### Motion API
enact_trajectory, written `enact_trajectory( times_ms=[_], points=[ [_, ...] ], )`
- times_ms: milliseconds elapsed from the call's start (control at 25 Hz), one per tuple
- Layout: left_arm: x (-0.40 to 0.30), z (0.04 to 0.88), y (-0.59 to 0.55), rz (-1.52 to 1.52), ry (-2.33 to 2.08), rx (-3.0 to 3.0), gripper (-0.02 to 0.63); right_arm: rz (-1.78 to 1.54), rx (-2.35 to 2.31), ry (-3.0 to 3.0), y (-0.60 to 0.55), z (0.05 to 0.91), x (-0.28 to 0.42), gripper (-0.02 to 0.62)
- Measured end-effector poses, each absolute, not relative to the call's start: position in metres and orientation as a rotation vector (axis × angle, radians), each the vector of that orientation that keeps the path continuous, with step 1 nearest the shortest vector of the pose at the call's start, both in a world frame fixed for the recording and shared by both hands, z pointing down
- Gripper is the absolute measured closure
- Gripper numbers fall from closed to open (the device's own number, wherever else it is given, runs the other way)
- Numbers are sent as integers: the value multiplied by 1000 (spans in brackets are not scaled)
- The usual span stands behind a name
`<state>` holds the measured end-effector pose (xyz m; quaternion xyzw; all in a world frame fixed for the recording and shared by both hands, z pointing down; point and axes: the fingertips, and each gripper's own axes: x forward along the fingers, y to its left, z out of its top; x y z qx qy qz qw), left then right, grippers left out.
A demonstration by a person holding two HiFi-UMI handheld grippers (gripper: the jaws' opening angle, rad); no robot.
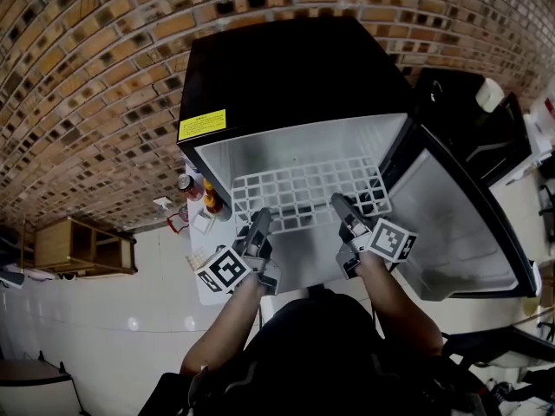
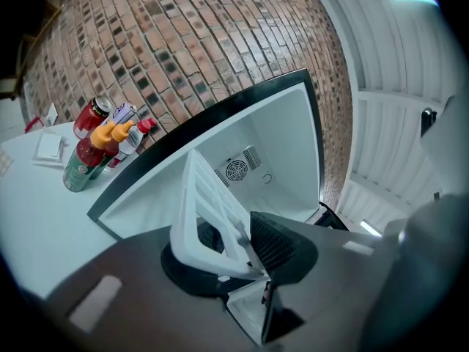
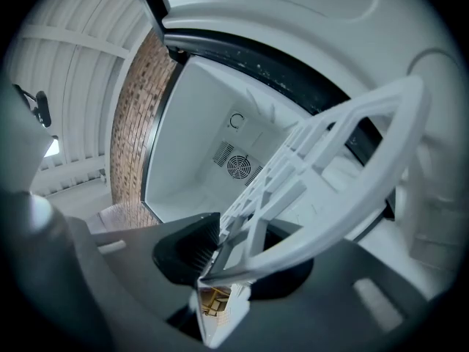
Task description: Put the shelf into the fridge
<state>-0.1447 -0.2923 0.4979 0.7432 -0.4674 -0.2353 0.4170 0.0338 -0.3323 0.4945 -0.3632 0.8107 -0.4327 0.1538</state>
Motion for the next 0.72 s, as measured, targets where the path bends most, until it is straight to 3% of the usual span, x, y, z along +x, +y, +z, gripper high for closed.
enact_trajectory(
  times_ms=[720],
  points=[
    [-155,500,-345,-611,-1260,1834,506,-1271,-1061,2293,-389,500,26,466]
  ],
)
